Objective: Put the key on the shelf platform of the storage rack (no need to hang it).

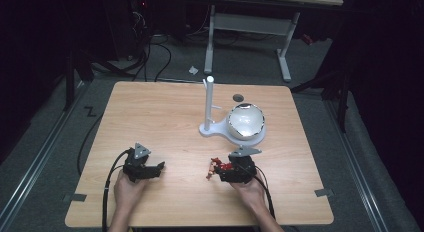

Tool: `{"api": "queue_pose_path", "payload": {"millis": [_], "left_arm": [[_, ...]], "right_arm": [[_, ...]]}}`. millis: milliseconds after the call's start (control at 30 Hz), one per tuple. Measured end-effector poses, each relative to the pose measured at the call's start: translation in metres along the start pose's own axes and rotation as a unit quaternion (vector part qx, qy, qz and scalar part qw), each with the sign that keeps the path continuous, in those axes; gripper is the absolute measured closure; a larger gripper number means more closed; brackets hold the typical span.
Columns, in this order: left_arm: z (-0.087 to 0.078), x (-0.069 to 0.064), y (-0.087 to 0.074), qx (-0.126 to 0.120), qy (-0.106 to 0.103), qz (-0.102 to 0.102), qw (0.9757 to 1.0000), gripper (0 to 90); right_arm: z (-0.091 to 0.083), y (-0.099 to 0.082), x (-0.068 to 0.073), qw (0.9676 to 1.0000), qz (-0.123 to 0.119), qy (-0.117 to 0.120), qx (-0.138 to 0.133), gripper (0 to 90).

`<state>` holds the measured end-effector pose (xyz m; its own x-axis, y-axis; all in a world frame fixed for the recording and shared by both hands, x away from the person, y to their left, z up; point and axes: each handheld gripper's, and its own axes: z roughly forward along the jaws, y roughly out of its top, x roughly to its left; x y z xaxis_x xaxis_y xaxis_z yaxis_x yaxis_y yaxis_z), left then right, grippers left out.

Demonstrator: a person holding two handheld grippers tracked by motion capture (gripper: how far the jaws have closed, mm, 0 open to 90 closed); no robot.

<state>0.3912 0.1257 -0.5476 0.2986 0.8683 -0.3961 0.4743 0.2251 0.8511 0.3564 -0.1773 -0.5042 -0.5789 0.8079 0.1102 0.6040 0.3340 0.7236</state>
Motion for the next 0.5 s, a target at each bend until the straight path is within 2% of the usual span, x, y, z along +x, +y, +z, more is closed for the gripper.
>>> {"api": "queue_pose_path", "payload": {"millis": [133, 267, 400, 433, 500], "left_arm": [[0.000, 0.000, 0.000, 0.000, 0.000, 0.002, 1.0000, 21.5], [0.000, 0.000, 0.000, 0.000, 0.001, 0.002, 1.0000, 21.5], [0.000, 0.000, 0.000, 0.000, 0.001, 0.002, 1.0000, 21.5], [0.000, 0.000, 0.000, 0.000, 0.000, 0.002, 1.0000, 21.5], [0.000, 0.000, 0.000, 0.000, 0.001, 0.002, 1.0000, 21.5]], "right_arm": [[0.010, 0.006, 0.005, 1.0000, -0.002, 0.000, 0.002, 26.9], [0.020, 0.008, 0.009, 0.9998, -0.001, -0.014, 0.014, 25.9], [0.027, 0.007, 0.008, 0.9991, -0.004, -0.023, 0.034, 25.0], [0.030, 0.005, 0.007, 0.9986, 0.003, -0.027, 0.046, 23.9], [0.029, 0.003, 0.004, 0.9987, 0.006, -0.022, 0.045, 24.0]]}}
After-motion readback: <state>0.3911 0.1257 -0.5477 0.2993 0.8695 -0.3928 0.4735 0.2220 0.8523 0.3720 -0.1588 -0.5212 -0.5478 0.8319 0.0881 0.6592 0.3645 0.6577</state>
